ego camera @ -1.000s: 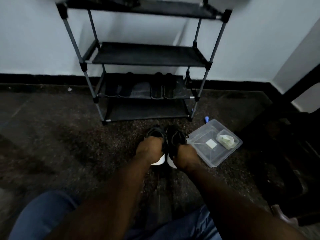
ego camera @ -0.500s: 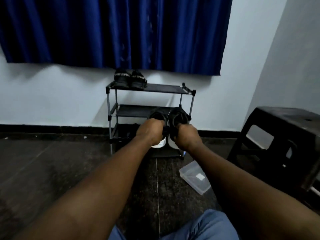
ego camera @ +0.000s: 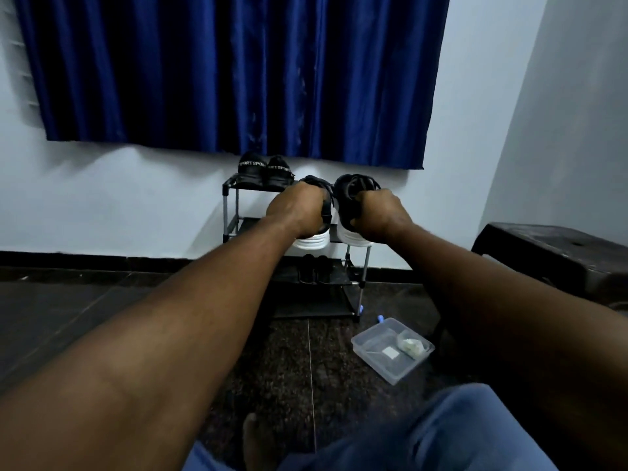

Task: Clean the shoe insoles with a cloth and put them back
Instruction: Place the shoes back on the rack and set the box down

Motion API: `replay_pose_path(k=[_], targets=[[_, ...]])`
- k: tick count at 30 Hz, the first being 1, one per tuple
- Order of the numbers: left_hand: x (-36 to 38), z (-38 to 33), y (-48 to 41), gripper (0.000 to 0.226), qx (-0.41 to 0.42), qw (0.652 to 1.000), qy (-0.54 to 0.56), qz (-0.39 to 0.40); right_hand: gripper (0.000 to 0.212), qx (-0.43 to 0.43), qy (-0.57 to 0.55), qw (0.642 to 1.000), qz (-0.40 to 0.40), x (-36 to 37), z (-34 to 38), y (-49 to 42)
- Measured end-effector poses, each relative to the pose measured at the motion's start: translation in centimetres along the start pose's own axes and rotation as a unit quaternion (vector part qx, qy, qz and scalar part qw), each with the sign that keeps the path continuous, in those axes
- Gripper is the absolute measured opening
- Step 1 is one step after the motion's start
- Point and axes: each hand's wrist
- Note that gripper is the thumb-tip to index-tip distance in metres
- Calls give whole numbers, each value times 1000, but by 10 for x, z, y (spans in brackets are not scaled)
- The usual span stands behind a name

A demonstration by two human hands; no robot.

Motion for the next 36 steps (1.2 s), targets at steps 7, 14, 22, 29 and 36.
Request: replay_pose_path(k=[7,14,22,29,36], targets=[[24,15,-29,29,11,1000,4,6,28,-2,7,1000,20,19,-21,-36],[66,37,-137,29,14,999,-19,-25,27,-7,16,1000,10,57,-60,-147],[172,70,-322,37,18,999,-26,-35,33,-13,46,999,23,139,-121,-341],[240,99,-421,31,3,1000,0,-5,40,-34,81,994,71,180,-150,-436],[234,102,-460,30,18,997,6,72,32,12,48,983,177,158,-149,-477]])
Point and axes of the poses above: each hand's wrist, its own y-axis away from the middle knuckle, its own x-axis out of the palm, z = x × y, and after that the axes turned 14 degrees about -y, right-handed
